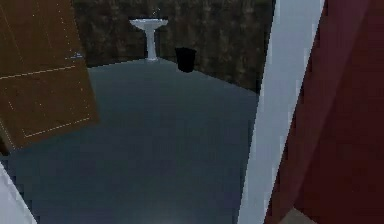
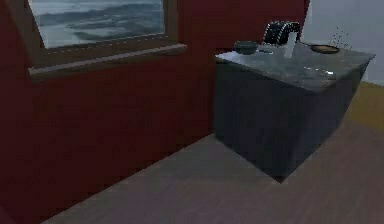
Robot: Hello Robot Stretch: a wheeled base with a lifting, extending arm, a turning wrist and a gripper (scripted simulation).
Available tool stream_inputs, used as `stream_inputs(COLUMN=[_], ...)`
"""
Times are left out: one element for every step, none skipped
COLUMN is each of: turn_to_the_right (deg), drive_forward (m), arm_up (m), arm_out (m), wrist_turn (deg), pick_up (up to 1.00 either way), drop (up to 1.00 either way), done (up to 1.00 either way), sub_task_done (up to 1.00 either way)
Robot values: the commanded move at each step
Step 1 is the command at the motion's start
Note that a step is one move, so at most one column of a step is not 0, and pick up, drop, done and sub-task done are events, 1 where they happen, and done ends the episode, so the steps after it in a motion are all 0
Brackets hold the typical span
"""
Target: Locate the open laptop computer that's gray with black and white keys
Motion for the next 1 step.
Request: stream_inputs(turn_to_the_right=[-24.0], drive_forward=[0.0], arm_up=[0.0], arm_out=[0.0], wrist_turn=[0.0], pick_up=[0.0], drop=[0.0], done=[0.0], sub_task_done=[0.0])
